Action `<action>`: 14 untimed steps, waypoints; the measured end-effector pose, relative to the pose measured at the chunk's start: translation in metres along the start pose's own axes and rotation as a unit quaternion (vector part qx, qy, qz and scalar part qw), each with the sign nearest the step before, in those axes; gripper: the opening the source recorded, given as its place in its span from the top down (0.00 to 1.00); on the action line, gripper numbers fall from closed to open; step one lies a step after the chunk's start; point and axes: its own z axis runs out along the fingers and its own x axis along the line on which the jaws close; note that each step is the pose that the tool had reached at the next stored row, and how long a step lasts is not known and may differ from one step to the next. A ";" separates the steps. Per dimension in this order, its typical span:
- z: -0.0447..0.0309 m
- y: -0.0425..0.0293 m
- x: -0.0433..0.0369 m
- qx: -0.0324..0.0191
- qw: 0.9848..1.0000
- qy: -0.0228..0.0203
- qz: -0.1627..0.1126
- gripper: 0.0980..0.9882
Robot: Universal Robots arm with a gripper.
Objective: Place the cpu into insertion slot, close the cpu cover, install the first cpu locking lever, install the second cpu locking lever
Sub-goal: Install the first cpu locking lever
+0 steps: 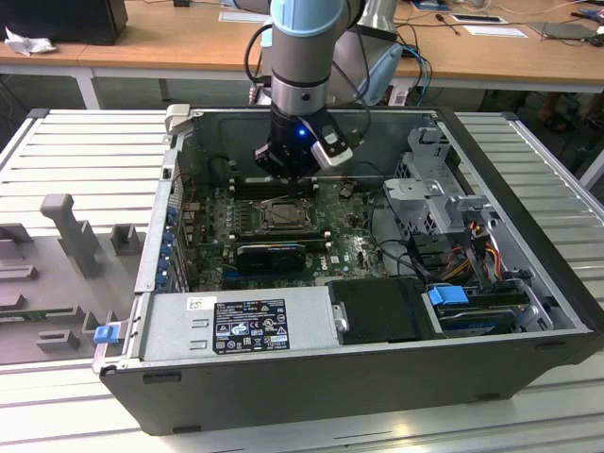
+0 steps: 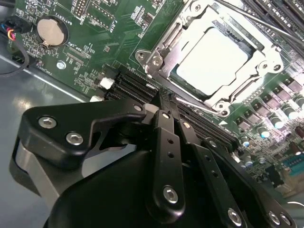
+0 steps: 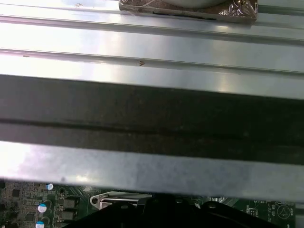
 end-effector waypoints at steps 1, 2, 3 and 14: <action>0.0020 -0.0002 -0.0004 0.000 1.000 0.000 0.000 0.99; 0.0034 -0.0004 -0.0008 0.000 1.000 0.000 0.000 0.99; 0.0041 -0.0005 -0.0010 0.000 1.000 0.000 0.000 0.99; 0.0080 -0.0010 -0.0015 0.003 1.000 0.000 0.000 0.99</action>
